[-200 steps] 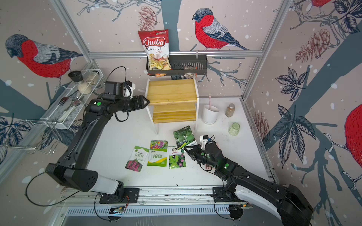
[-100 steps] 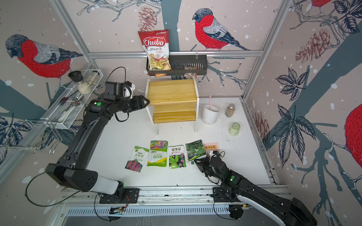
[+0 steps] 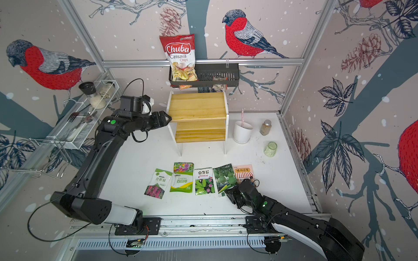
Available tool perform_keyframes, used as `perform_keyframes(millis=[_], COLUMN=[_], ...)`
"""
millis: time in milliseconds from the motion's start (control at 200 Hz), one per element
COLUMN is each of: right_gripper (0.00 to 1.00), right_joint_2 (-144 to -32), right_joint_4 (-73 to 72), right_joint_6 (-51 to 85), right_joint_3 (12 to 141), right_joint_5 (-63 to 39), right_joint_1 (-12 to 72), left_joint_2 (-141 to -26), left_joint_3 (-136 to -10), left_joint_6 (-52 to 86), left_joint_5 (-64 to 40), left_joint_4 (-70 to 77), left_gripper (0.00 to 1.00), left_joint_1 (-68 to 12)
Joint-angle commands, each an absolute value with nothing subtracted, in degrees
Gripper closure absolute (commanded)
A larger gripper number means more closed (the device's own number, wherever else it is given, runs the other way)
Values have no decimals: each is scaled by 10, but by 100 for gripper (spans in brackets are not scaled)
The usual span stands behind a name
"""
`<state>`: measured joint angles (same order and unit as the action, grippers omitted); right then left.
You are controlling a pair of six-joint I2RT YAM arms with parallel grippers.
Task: Take the seed bag off the shelf
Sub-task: Place the seed packet at the center of the board, then reset both arms
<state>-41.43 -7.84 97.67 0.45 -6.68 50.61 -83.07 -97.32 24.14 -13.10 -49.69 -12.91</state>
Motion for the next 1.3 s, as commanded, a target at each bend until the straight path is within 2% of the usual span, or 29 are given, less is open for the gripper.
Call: perform_keyframes(millis=[0,10,25,55,260,385,485,855,990,1126,1191,1296], right_gripper=[7,2,0,0,0,0,0,0,0,0,0,0], right_joint_2=[-412,-412,-411,-408,-372,-359,-369,-535,-600,-691,-748,-803], right_joint_4=[-22,-17,-10,6,185,311,358,341,335,289,269,207], right_joint_6=[980,980,980,980,954,913,874,673,580,495,443,359], right_joint_3=[14,15,18,24,105,173,205,317,383,431,461,500], right_joint_5=[-88,-90,-91,-94,-99,-91,-111,-153,-158,-179,-176,-115], right_joint_1=[501,501,500,497,482,441,391,211,116,27,-5,-20], left_joint_2=[-825,-825,-825,-825,-822,-806,-793,-738,-711,-684,-661,-626], left_joint_3=[-982,-983,-984,-988,-1015,-1015,-1006,-955,-913,-803,-727,-581], left_joint_6=[235,236,236,236,237,235,233,246,250,239,237,222], left_joint_5=[-96,-94,-91,-84,-43,-10,1,60,39,23,46,100], left_joint_4=[-528,-529,-531,-534,-560,-569,-571,-570,-540,-444,-371,-227], left_gripper=[10,9,7,5,5,4,4,3,3,3,3,3], left_joint_1=[-127,-127,-127,-127,-127,-127,-127,-119,-58,-7,2,6])
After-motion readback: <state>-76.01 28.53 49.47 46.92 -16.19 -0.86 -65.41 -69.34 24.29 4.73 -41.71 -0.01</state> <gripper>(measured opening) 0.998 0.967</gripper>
